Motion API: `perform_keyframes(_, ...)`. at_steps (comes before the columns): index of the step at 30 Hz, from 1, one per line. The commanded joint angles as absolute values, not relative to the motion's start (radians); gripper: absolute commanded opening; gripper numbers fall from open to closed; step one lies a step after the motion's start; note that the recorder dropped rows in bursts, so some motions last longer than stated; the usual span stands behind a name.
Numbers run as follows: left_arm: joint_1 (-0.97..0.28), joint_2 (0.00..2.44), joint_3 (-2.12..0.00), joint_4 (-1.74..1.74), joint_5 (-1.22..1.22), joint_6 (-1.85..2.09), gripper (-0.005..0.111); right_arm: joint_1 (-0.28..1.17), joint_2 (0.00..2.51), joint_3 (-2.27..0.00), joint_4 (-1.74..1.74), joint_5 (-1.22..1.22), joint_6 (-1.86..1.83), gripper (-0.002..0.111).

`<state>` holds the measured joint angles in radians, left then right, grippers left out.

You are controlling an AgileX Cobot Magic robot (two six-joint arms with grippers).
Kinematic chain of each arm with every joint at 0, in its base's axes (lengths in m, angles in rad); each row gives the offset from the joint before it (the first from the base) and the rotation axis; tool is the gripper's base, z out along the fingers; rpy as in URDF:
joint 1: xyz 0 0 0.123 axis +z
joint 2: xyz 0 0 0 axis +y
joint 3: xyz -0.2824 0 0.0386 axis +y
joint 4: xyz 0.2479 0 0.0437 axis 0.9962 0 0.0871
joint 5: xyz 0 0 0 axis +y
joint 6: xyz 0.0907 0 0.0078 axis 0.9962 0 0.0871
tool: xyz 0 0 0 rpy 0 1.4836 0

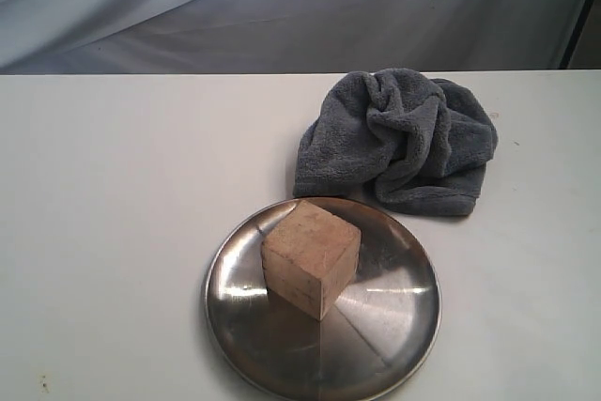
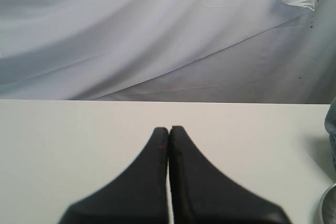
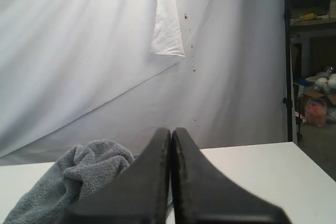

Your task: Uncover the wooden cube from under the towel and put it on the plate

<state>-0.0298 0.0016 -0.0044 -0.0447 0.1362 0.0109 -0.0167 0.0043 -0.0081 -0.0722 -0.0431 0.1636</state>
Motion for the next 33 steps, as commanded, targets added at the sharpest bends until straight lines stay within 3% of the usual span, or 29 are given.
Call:
perform_keyframes(1, -0.028, 0.0, 0.0, -0.044, 0.136, 0.01, 0.001, -0.019, 0.0, 0.0, -0.14, -0.042, 0.165, 0.0)
perform_keyframes(33, -0.028, 0.0, 0.0, -0.044, 0.136, 0.008, 0.001, -0.019, 0.0, 0.0, -0.147, 0.125, 0.165, 0.0)
